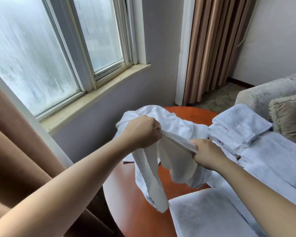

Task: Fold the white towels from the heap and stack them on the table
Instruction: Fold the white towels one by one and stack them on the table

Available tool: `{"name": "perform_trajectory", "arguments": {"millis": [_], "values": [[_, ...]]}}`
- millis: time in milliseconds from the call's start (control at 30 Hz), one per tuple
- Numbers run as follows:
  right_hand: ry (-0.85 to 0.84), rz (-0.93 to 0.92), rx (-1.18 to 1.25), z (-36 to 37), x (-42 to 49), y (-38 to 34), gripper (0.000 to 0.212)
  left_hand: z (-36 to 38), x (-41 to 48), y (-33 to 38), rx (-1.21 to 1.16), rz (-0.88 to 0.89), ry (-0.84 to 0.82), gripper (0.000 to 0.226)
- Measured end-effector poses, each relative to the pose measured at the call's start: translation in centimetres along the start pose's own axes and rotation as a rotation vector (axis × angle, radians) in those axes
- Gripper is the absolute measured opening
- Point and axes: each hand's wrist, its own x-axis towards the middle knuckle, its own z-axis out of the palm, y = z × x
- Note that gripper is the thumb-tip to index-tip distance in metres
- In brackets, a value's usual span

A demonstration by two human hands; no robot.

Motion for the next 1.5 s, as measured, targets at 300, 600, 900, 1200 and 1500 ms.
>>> {"name": "perform_trajectory", "arguments": {"millis": [300,600,900,1200,1500], "values": [[0.118,0.136,-0.11,-0.6,0.3,2.3,0.031,0.8,0.6,-3.8,0.011,-0.123,-0.022,0.021],[0.011,0.157,-0.23,-0.8,1.2,4.1,0.026,2.4,1.5,-7.1,0.02,-0.248,-0.089,0.02],[-0.053,0.286,-0.003,-1.7,1.9,3.6,0.021,4.6,0.6,-8.0,-0.239,-0.328,-0.421,0.031],[-0.332,0.124,0.78,-3.5,-0.1,-1.9,0.03,3.2,-0.2,-4.9,-0.615,-0.123,-0.268,0.031],[-0.636,-0.167,1.103,-4.7,-1.2,-4.6,0.044,1.9,-0.8,-2.7,-0.982,-0.162,-0.14,0.026]]}}
